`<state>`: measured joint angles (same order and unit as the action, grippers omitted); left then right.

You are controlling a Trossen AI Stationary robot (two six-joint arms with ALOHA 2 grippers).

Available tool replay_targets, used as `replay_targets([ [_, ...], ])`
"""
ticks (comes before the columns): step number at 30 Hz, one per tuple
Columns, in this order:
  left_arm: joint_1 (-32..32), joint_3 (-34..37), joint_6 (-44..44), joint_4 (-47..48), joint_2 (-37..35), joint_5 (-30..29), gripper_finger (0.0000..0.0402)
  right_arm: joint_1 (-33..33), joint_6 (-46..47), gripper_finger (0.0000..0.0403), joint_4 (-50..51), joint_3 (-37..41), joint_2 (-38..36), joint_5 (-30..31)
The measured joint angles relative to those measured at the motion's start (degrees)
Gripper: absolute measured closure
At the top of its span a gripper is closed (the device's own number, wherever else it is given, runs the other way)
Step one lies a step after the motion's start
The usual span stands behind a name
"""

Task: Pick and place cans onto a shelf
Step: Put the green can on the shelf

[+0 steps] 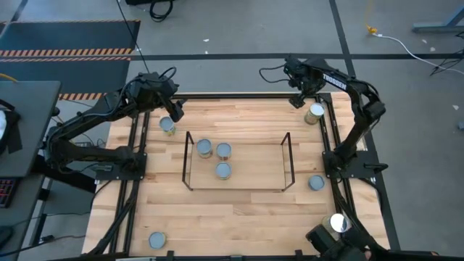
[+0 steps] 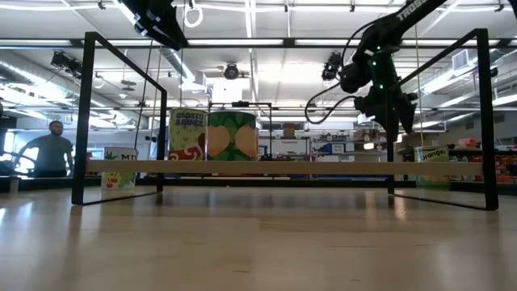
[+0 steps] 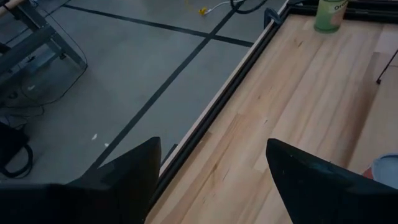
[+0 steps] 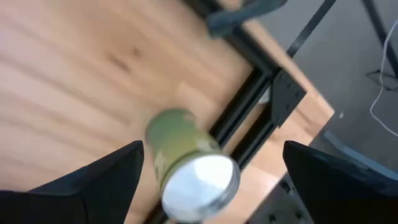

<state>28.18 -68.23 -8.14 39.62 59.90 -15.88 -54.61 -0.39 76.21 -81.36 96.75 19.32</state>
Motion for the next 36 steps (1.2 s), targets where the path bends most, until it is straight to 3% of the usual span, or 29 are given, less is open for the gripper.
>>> replay_targets([
  [15,-0.1,0.0,1.5,3.2,0.0,0.0,0.0106,0.3,-10.6,0.0009,7.4,-0.1,0.7,-5.5],
  [22,-0.1,0.0,1.5,3.1,0.0,0.0,0.0106,1.3,-12.0,0.0009,9.7,-0.1,0.7,-5.5],
  [27,-0.1,0.0,1.6,3.1,0.0,0.0,0.0106,0.7,-15.0,0.0009,6.2,0.6,1.1,-3.9],
  [36,-0.1,0.0,1.6,3.1,0.0,0.0,0.0106,-1.4,-15.2,0.0009,5.3,0.7,8.0,-3.1],
])
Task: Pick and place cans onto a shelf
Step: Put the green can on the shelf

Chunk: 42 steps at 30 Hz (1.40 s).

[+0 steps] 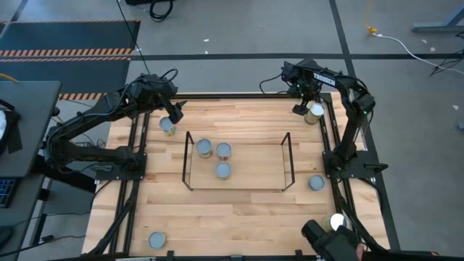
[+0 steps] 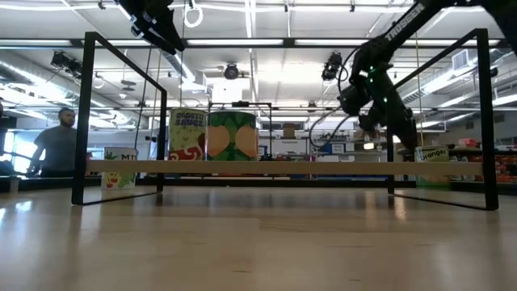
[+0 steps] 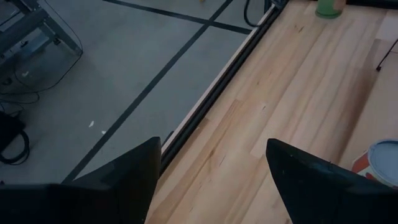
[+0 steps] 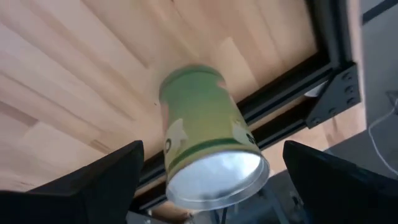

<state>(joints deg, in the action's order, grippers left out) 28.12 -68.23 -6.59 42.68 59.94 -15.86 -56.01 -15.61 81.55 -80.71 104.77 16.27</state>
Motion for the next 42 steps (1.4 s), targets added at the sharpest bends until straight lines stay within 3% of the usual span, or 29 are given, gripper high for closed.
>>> replay_targets([
  [17,0.0,0.0,-0.1,0.0,0.0,0.0,0.0106,-0.1,-2.0,0.0014,7.6,0.0,9.4,5.6],
  [25,0.0,0.0,-0.7,0.1,0.0,0.0,0.0106,-1.2,-1.6,0.0083,5.4,0.0,8.9,8.1],
  [28,0.0,0.0,-0.7,0.0,0.0,0.0,0.0106,0.1,-0.8,0.009,5.9,-0.9,6.9,8.4],
  [35,0.0,0.0,-0.1,-2.0,0.0,0.0,0.0106,6.3,4.8,0.0081,6.2,-10.8,5.3,5.8],
  [42,-1.8,0.0,-0.1,-3.2,-0.6,0.1,0.0106,13.4,9.2,0.0084,6.8,-25.0,9.0,4.7],
])
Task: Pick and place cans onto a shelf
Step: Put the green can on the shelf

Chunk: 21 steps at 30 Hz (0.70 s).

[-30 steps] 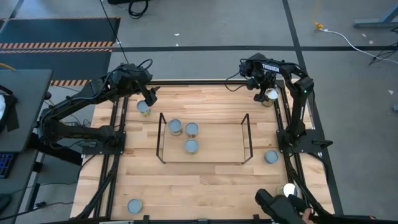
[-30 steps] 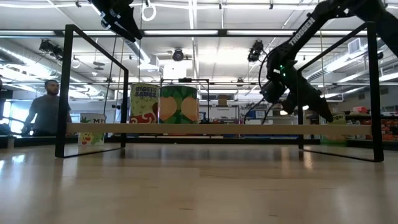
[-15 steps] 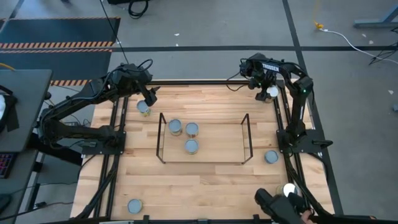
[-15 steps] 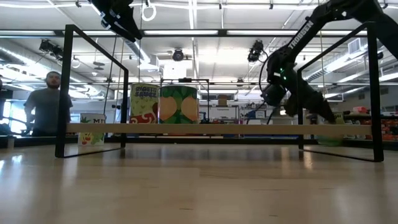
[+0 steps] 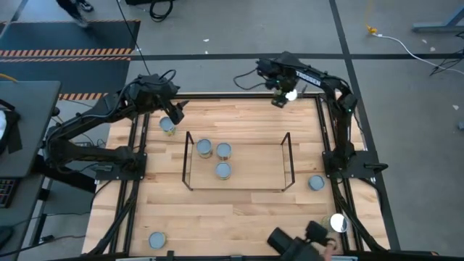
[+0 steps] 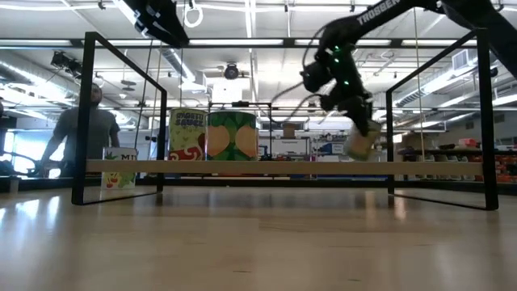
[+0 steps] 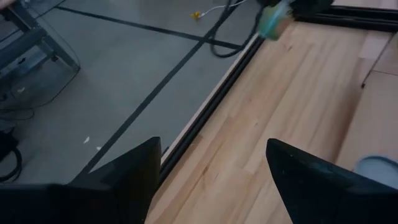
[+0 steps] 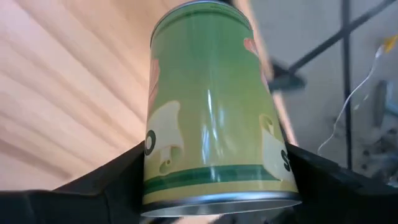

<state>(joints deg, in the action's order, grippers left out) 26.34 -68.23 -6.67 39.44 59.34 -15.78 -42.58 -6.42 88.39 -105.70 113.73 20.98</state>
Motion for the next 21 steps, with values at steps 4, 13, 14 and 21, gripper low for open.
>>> replay_targets([
  [4,-0.6,0.0,0.1,0.4,-0.3,0.0,0.0106,3.9,0.9,0.0082,-0.4,-6.8,4.3,-1.3],
  [13,-0.4,0.0,0.0,0.8,-0.5,-0.1,0.0106,11.1,-0.2,0.0081,-0.4,-16.5,14.3,-9.2],
  [14,-0.4,0.0,0.0,1.0,-0.5,-0.1,0.0106,11.5,-0.1,0.0081,-0.8,-16.8,15.3,-9.2],
  [21,-1.7,0.0,0.0,0.4,-0.5,0.0,0.0106,13.2,-0.7,0.0081,-4.4,-17.2,19.1,-11.5],
])
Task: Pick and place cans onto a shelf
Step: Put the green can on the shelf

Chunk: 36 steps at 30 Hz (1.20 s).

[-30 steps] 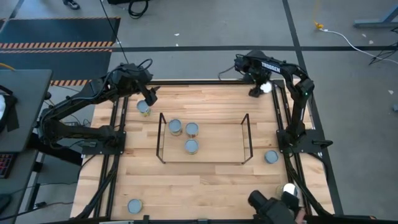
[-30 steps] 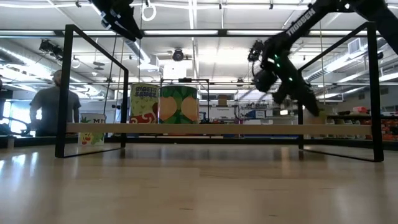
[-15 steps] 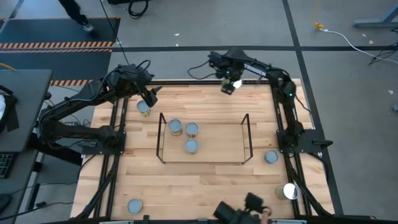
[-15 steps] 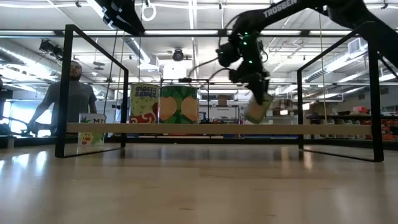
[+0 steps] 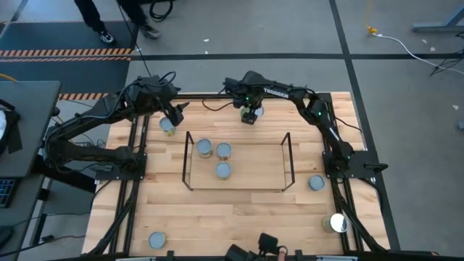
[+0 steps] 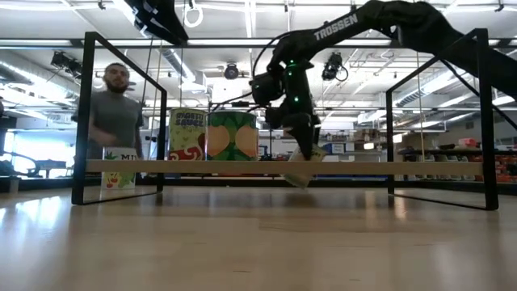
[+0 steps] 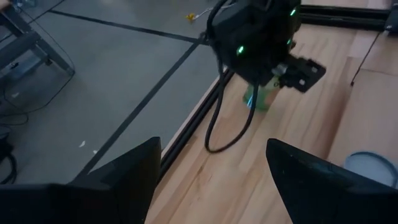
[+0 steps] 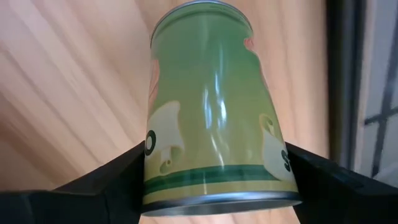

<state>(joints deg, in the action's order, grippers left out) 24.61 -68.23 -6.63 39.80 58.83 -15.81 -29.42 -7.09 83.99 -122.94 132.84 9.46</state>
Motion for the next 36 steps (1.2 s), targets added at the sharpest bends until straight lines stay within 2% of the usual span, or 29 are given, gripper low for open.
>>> replay_targets([
  [10,-0.2,0.0,1.4,-0.1,-0.1,0.0,0.0106,0.3,-0.9,0.0075,-0.7,0.1,-0.8,-3.0],
  [13,-0.2,0.0,1.5,0.7,-0.1,0.0,0.0106,0.5,-3.4,0.0074,4.3,0.1,-0.8,-4.1],
  [20,0.1,0.0,2.8,3.5,0.9,0.0,0.0106,1.4,-6.6,0.0067,5.8,0.3,-0.8,-2.8],
  [30,0.3,0.0,2.9,4.5,1.1,0.0,0.0106,1.3,-8.3,0.003,-1.1,1.0,-0.8,-2.2],
  [36,0.3,0.0,1.0,3.1,1.1,0.0,0.0106,1.3,-8.1,0.0032,2.3,1.1,-4.3,-1.7],
])
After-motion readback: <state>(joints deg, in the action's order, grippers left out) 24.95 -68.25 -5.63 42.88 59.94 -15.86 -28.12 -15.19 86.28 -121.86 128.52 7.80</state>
